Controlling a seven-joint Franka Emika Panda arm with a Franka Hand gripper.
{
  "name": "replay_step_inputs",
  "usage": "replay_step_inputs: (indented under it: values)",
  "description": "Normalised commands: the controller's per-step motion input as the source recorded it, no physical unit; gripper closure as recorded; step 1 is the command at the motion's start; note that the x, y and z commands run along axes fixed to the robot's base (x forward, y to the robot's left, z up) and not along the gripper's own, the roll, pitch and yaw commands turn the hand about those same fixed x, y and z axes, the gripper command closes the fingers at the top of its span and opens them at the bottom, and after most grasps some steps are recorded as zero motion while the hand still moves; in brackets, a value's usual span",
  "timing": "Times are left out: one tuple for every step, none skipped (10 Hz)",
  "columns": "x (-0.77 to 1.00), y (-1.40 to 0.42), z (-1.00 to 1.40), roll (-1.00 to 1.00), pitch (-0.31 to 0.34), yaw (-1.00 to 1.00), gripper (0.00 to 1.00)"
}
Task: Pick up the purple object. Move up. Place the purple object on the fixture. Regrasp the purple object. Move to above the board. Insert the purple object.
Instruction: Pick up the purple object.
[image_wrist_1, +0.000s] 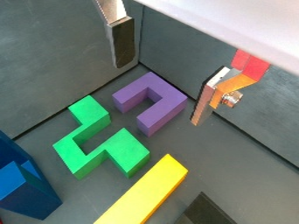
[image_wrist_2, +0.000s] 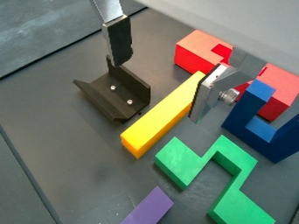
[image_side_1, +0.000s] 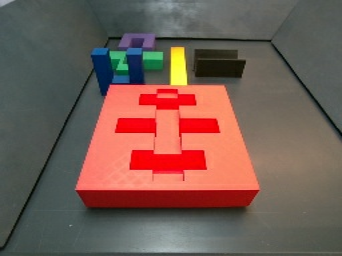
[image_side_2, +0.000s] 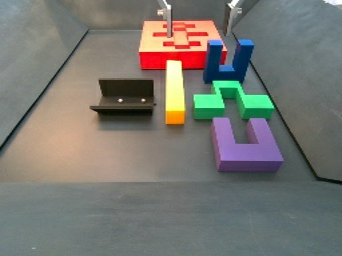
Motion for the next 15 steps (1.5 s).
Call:
replay_step_inputs:
  values:
    - [0.0,-0.02,0.0,0.01,0.0,0.0,0.0]
    - [0.0,0.0,0.0,0.01,0.0,0.0,0.0]
    - [0.0,0.19,-0.17,-0.06,-0.044,-0.05,0.0]
    - [0.0,0.77,-0.55,-0.06,-0.111,-0.21,0.0]
    - [-0.08,0.81,-0.77,0.0,-0.141,-0.19,0.0]
    - [-0.56,0.68,-0.79,0.03,-0.179,-0.21,0.0]
    - [-0.63,0.6,-0.81,0.04,-0.163,-0.19,0.0]
    - [-0.44,0.32,-0.91,0.05,-0.127,-0.15,0.0]
    - [-0.12,0.0,-0.97,0.06,-0.14,-0.11,0.0]
    - [0.22,-0.17,-0.87,0.0,-0.167,-0.08,0.0]
    - [0.5,-0.09,-0.7,0.0,-0.076,-0.15,0.0]
    - [0.21,0.11,-0.69,-0.18,-0.089,-0.03,0.0]
    - [-0.09,0.0,-0.72,-0.06,-0.027,0.0,0.0]
    - [-0.02,0.0,-0.66,-0.1,0.017,0.0,0.0]
    - [-0.01,-0.07,-0.55,-0.16,0.0,0.0,0.0]
